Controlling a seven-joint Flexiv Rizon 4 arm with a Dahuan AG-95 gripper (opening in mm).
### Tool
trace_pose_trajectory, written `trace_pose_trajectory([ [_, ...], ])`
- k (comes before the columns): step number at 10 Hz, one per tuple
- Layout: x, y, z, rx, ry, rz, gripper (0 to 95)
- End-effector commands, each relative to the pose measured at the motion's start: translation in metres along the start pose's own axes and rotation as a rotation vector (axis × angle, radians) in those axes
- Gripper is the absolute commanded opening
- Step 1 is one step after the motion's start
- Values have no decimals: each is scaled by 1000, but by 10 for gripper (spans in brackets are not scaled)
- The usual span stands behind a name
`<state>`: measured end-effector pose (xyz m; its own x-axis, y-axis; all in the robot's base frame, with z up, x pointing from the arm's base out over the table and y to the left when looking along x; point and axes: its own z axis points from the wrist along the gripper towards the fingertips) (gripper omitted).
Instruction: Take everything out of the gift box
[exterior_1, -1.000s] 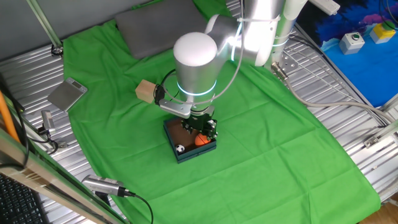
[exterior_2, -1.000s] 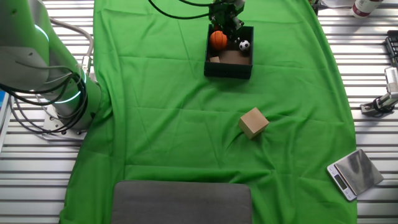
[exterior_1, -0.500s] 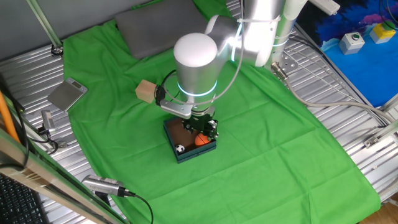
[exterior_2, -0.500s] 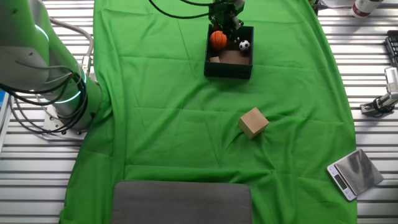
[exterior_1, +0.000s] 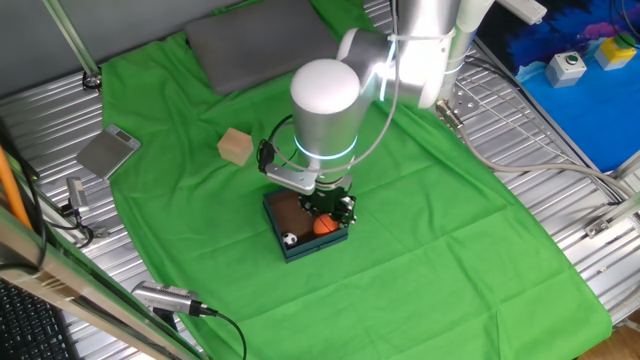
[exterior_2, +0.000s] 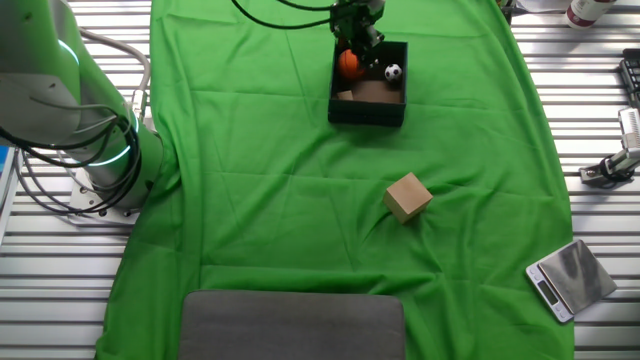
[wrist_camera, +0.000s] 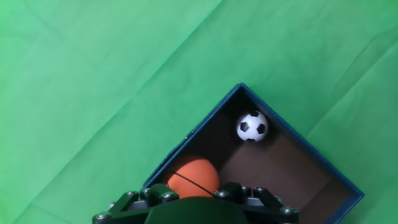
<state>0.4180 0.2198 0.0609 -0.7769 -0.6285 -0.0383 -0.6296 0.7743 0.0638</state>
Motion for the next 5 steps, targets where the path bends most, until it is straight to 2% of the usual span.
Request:
trace_pose_trajectory([
  [1,0,-2,7,0,-5,-1,570],
  [2,0,-3,11,1,-8,0,570],
  [3,0,-5,16,-7,-13,13,380],
  [4,0,-5,16,-34,-20,35,380],
  [5,0,-5,15,-62,-31,57,0],
])
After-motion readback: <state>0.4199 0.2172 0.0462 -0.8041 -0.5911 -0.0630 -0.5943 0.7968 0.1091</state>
